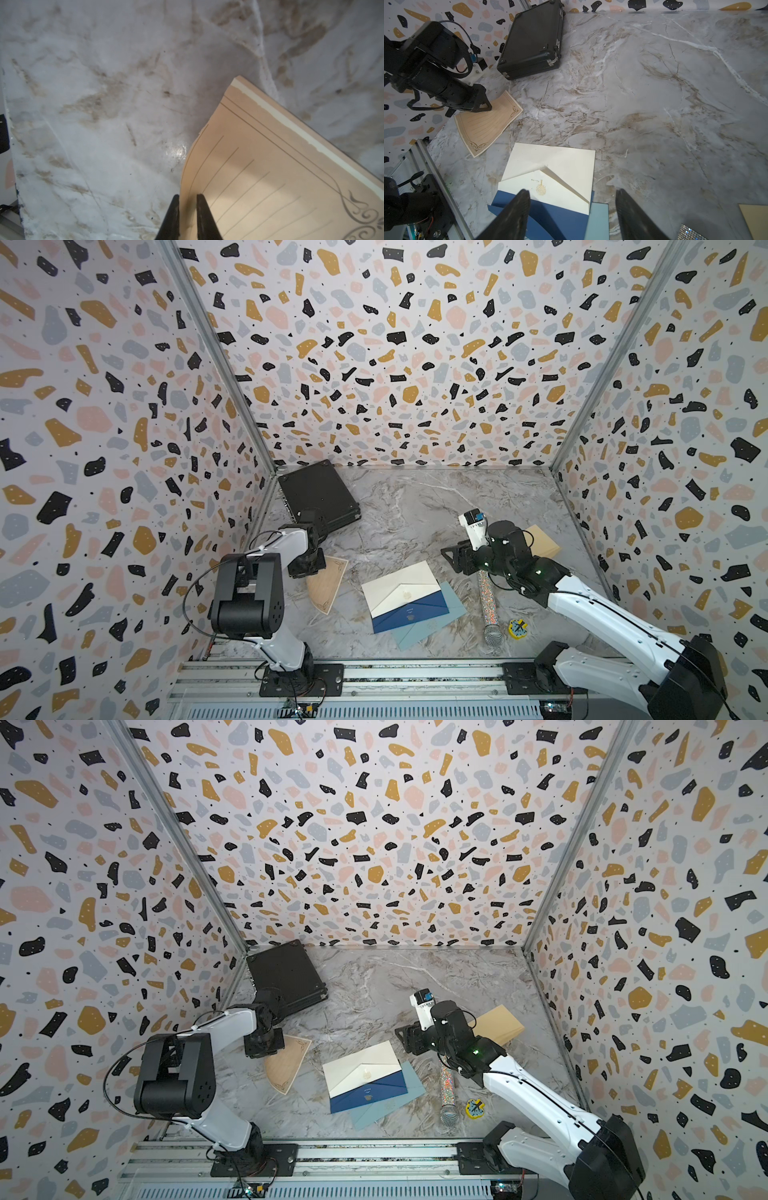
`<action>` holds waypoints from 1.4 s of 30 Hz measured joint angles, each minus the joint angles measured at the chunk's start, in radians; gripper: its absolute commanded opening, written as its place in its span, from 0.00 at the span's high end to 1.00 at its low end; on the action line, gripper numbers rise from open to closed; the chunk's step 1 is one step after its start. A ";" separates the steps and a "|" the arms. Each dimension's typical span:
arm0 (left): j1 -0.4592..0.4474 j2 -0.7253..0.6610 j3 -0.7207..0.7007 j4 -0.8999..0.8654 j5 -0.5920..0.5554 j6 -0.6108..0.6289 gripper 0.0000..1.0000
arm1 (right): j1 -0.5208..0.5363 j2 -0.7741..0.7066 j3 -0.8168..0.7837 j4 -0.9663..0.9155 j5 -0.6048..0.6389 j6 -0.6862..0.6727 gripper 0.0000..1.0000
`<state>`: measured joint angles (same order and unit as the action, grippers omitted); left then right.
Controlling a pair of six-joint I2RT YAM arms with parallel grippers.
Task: Take the letter paper out of the envelope
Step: Place the letter paper at the center of the board, then pick up the envelope from the envelope.
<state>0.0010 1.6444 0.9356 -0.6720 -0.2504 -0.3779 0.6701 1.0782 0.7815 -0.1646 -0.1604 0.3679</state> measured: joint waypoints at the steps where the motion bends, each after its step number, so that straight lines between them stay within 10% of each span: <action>1: 0.000 0.000 0.001 -0.006 -0.001 0.000 0.74 | 0.000 0.000 0.000 0.000 0.000 0.004 0.32; 6: 0.005 -0.003 0.006 -0.020 -0.029 -0.001 0.54 | 0.000 0.000 0.000 0.000 0.005 0.014 0.32; 22: 0.023 -0.114 0.059 -0.069 -0.051 -0.012 0.55 | 0.000 0.000 0.000 -0.013 0.025 0.015 0.31; 29: 0.008 -0.252 0.019 0.070 0.409 -0.002 0.63 | 0.000 0.000 0.002 -0.053 0.044 0.042 0.32; 34: -0.195 -0.168 0.014 0.178 0.800 0.052 0.66 | 0.000 0.033 0.035 -0.110 0.024 0.076 0.32; 42: -0.427 0.076 0.023 0.193 0.991 0.156 0.57 | -0.013 0.138 0.136 -0.230 -0.072 0.102 0.32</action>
<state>-0.4263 1.7206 0.9588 -0.4789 0.7410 -0.2214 0.6571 1.2160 0.9173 -0.3950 -0.2321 0.4702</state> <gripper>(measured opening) 0.417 0.683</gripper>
